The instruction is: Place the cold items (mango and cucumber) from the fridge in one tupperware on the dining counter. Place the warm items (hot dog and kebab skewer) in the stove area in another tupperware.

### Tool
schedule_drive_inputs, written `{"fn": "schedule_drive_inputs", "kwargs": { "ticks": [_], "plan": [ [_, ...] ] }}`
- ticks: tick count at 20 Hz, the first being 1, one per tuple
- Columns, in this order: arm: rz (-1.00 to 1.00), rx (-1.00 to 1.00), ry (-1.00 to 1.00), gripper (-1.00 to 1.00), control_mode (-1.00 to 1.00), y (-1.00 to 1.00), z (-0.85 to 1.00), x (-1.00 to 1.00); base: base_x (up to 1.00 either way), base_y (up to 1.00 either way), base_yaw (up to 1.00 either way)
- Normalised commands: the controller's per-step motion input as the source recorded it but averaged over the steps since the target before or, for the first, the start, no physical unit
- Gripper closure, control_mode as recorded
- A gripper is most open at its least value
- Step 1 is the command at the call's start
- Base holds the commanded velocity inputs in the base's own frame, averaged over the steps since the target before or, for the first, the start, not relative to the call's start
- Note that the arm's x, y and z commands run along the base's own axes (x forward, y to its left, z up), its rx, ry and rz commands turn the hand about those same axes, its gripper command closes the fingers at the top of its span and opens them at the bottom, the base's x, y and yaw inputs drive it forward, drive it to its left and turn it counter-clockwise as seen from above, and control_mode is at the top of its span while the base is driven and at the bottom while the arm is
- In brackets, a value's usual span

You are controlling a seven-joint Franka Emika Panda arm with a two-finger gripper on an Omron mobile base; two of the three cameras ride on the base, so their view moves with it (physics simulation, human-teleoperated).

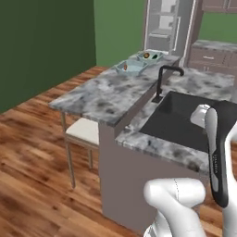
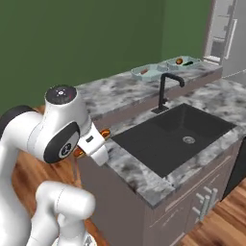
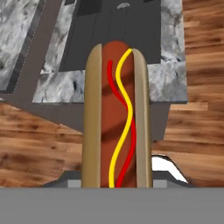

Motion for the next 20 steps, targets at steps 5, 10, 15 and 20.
{"fn": "schedule_drive_inputs", "kwargs": {
  "ticks": [5,10,15,20],
  "plan": [
    [0.0,0.0,0.0,1.0,1.0,0.0,0.0,0.0,-0.13,1.0,0.0],
    [0.0,0.0,0.0,1.0,1.0,0.0,0.0,0.0,0.65,1.0,-0.24],
    [0.0,0.0,0.0,1.0,1.0,0.0,0.0,0.0,0.65,1.0,-0.28],
    [0.0,0.0,0.0,1.0,1.0,0.0,0.0,0.0,0.16,1.0,0.0]
  ]
}}
